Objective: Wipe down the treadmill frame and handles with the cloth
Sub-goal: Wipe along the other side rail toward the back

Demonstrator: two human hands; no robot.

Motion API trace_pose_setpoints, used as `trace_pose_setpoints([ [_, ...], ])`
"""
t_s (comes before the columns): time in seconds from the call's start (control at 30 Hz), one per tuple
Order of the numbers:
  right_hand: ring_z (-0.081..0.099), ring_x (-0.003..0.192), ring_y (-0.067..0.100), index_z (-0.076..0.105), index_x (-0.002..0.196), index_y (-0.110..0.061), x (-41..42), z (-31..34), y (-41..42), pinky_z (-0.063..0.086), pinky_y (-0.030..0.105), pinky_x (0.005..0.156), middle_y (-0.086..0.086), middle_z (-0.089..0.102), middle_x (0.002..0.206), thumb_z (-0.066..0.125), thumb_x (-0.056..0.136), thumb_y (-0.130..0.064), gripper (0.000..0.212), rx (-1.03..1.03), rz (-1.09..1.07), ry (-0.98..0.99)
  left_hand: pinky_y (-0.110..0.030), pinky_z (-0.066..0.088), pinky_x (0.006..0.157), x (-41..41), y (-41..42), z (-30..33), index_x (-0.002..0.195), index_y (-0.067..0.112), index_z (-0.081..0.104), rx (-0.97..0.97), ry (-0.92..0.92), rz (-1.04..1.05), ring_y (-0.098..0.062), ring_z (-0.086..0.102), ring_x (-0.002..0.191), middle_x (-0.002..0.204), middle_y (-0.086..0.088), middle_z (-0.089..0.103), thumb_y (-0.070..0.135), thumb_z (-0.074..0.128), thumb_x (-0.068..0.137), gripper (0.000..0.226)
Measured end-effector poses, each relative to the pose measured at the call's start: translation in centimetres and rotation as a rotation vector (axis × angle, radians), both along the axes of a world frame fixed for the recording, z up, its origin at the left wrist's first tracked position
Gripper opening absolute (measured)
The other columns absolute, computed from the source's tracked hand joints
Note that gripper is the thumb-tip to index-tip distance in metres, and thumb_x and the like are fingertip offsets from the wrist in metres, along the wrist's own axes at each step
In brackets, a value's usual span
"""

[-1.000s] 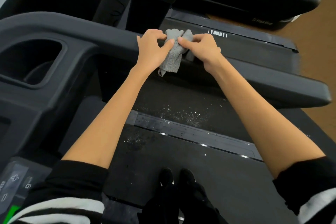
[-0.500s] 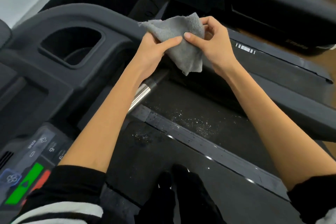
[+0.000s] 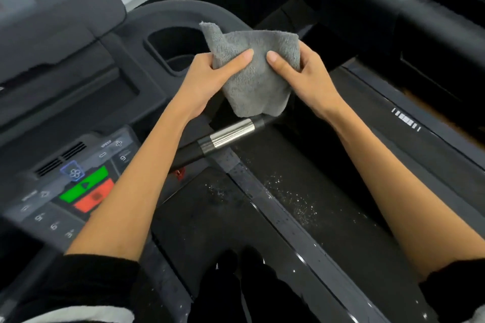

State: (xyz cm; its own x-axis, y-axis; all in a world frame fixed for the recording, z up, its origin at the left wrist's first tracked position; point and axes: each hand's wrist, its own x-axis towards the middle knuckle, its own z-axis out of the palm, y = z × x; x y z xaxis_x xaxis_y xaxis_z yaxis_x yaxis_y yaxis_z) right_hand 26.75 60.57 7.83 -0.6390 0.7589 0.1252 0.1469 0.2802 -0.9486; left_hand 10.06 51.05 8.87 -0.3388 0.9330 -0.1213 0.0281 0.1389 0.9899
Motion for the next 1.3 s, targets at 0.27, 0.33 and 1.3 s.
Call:
trace_pose_setpoints([
  [0.27,0.068,0.101,0.016,0.045,0.128,-0.018,-4.2,1.8,-1.7,0.056,0.031,0.084,0.005,0.069,0.111,0.075,0.085,-0.022,0.052,-0.237,0.404,-0.065,-0.027,0.055,0.084,-2.6,-6.6,2.6,0.110,0.015,0.063,0.045,0.295,0.214,-0.006,0.066,0.097,0.106,0.004,0.070,0.037,0.070,0.085,0.034],
  [0.33,0.069,0.105,0.021,0.038,0.142,-0.025,-5.5,2.3,-2.5,0.055,0.038,0.092,0.011,0.071,0.112,0.074,0.083,-0.029,0.069,-0.255,0.525,-0.145,-0.021,0.054,0.078,-3.1,-8.5,3.3,0.106,0.017,0.064,0.035,0.412,0.231,-0.004,0.066,0.093,0.102,0.005,0.070,0.038,0.072,0.083,0.032],
  [1.3,0.062,0.109,0.006,0.047,0.129,-0.019,-20.5,2.6,-33.5,0.053,0.029,0.094,-0.005,0.062,0.120,0.075,0.086,-0.018,0.051,-0.119,0.983,-0.045,-0.042,0.050,0.096,-4.0,-44.4,-0.9,0.147,0.015,0.026,-0.010,-0.409,0.961,-0.021,0.064,0.109,0.119,-0.012,0.066,0.044,0.056,0.083,0.076],
])
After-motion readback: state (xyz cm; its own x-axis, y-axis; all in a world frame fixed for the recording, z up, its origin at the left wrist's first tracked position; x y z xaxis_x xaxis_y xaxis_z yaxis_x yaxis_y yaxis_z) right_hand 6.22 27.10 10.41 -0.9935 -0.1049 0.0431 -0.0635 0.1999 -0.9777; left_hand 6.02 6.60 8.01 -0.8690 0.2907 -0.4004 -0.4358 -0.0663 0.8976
